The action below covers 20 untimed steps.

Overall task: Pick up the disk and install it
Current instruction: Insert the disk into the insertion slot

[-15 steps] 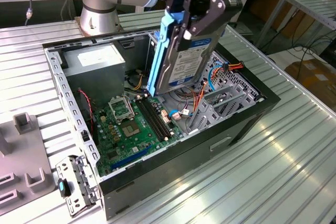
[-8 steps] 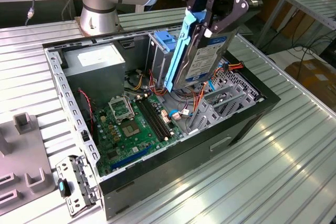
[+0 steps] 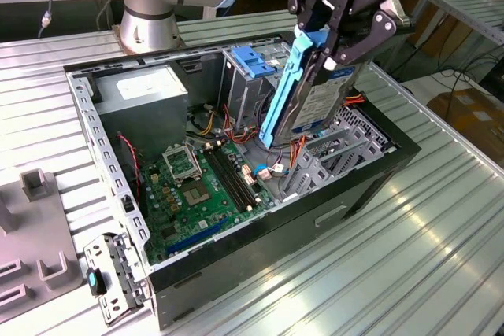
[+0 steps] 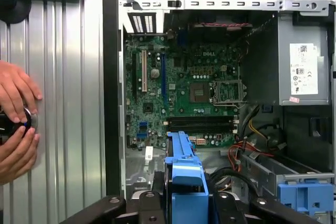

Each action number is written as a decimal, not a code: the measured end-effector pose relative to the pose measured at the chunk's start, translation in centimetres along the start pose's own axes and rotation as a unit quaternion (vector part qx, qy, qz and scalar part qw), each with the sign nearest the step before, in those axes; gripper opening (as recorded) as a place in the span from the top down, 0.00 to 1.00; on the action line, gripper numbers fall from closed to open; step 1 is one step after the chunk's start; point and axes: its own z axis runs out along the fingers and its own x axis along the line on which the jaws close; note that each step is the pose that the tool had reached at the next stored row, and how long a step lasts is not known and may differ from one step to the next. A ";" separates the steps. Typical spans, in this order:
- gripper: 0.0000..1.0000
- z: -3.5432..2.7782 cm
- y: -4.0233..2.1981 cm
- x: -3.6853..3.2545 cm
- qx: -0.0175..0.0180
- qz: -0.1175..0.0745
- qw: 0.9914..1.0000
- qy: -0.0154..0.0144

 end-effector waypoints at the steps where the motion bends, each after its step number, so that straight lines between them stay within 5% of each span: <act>1: 0.63 0.06 -0.81 0.01 0.000 0.000 1.000 0.000; 5: 0.63 0.23 -2.42 0.06 0.000 0.000 1.000 0.000; 11: 0.63 0.77 -5.79 0.11 0.000 0.000 1.000 0.000; 20: 0.63 2.59 -7.14 1.01 0.000 0.006 1.000 0.000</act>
